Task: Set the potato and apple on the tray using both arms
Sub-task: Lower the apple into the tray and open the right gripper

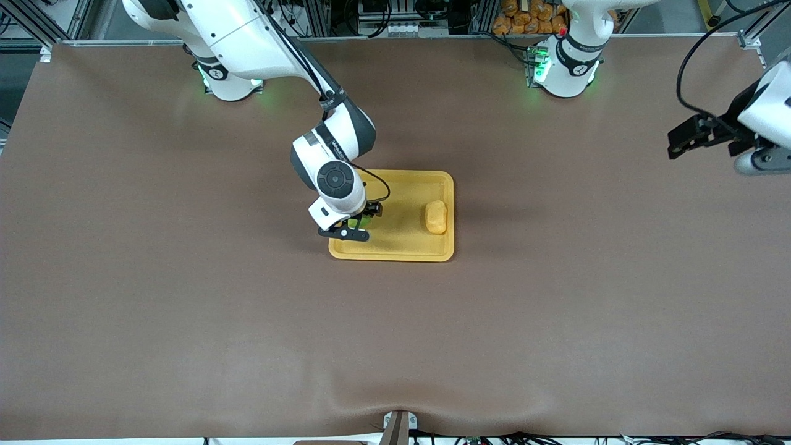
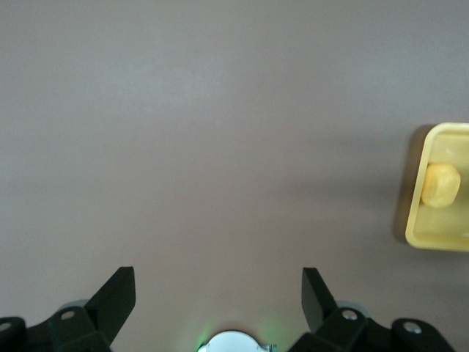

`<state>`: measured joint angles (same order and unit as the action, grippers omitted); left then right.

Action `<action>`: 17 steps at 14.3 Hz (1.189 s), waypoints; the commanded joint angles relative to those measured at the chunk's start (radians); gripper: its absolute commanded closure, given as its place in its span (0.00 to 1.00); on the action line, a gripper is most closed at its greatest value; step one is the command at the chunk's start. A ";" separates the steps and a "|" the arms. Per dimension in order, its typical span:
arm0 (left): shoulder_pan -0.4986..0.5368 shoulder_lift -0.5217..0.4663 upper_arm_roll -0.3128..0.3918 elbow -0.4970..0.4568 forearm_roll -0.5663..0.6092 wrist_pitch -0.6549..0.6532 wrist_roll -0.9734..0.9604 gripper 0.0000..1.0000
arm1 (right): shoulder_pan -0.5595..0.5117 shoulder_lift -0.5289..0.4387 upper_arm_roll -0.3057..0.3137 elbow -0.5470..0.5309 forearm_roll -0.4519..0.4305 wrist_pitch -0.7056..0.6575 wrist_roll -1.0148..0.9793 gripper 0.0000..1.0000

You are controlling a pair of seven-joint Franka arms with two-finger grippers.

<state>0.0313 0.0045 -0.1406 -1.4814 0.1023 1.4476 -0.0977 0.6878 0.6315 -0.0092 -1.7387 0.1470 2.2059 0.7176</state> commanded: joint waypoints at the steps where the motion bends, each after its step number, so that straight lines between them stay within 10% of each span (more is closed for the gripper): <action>1: -0.045 -0.104 0.053 -0.086 -0.021 -0.001 0.021 0.00 | -0.007 0.001 0.000 0.008 0.005 -0.014 -0.001 0.78; 2: -0.042 -0.107 0.050 -0.086 -0.021 -0.001 0.021 0.00 | -0.007 0.001 -0.002 0.010 0.005 -0.014 0.000 0.49; 3: -0.040 -0.113 0.049 -0.085 -0.021 -0.006 0.016 0.00 | -0.007 -0.001 -0.003 0.010 0.005 -0.014 0.005 0.00; 17: -0.027 -0.117 0.022 -0.076 -0.053 -0.055 -0.010 0.00 | -0.082 -0.076 -0.005 0.258 0.014 -0.325 0.002 0.00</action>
<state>0.0006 -0.0963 -0.1238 -1.5468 0.0732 1.4034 -0.1020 0.6363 0.5726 -0.0243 -1.5328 0.1473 1.9325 0.7179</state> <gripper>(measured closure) 0.000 0.000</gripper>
